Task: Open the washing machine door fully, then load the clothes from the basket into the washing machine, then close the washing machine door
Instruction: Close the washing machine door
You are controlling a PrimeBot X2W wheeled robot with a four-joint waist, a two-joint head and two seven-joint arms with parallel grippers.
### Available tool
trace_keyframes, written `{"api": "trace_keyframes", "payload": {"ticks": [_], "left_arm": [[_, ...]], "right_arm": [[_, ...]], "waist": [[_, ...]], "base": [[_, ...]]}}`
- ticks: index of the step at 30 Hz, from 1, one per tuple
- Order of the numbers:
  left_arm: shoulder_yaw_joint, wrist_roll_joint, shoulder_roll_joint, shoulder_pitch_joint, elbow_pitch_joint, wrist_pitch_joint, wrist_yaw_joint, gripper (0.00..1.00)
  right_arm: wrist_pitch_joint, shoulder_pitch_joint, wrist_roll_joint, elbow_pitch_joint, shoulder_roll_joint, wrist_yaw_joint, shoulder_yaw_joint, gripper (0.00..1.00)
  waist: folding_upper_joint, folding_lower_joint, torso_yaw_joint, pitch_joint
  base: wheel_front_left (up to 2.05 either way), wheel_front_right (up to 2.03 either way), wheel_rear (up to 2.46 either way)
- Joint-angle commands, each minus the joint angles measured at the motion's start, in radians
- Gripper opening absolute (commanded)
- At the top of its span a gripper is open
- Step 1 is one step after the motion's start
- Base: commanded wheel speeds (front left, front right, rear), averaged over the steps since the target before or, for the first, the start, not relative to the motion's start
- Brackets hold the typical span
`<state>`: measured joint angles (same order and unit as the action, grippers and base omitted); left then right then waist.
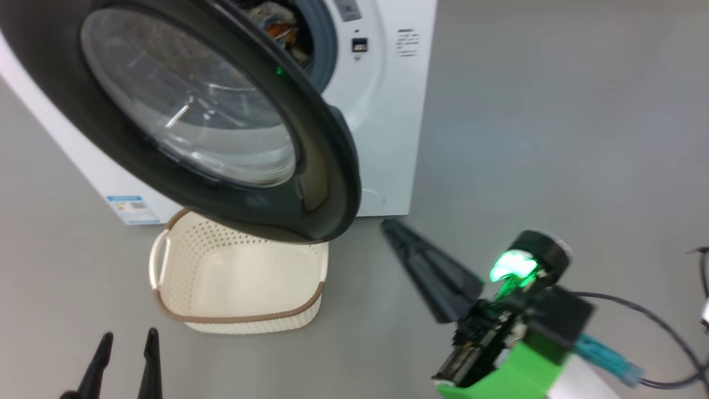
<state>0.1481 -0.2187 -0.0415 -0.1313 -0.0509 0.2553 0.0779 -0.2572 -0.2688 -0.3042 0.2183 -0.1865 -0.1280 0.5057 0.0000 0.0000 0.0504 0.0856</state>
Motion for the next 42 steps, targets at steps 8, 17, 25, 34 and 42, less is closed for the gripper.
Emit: {"api": "trace_keyframes", "payload": {"ticks": [8,17,25,34,42], "left_arm": [[-0.001,-0.036,-0.009,0.084,0.040,0.006,-0.002,1.00],[-0.074,-0.061,-0.009,0.170,0.051,0.006,-0.002,1.00],[-0.112,-0.077,-0.009,0.211,0.058,0.006,-0.003,1.00],[-0.127,-0.097,-0.009,0.233,0.051,0.006,0.009,1.00],[-0.158,-0.124,-0.009,0.257,0.043,0.006,0.024,1.00]], "right_arm": [[-0.005,-0.112,-0.056,-0.173,-0.049,-0.003,0.168,0.00],[-0.005,-0.234,-0.065,-0.347,-0.042,-0.003,0.190,0.00],[-0.005,-0.309,-0.039,-0.463,0.013,-0.003,0.120,0.00],[-0.005,-0.394,-0.004,-0.601,0.085,-0.003,-0.033,0.00],[-0.005,-0.507,0.017,-0.673,0.113,-0.003,-0.176,0.00]], "waist": [[0.0000,0.0000,0.105,0.080],[0.0000,0.0000,0.197,0.189],[0.0000,0.0000,0.225,0.233],[0.0000,0.0000,0.236,0.270],[0.0000,0.0000,0.256,0.302]], "base": [[0.00,0.00,0.00],[0.00,0.00,0.00],[0.00,0.00,0.00],[0.00,0.00,0.00],[0.00,0.00,0.00]]}}
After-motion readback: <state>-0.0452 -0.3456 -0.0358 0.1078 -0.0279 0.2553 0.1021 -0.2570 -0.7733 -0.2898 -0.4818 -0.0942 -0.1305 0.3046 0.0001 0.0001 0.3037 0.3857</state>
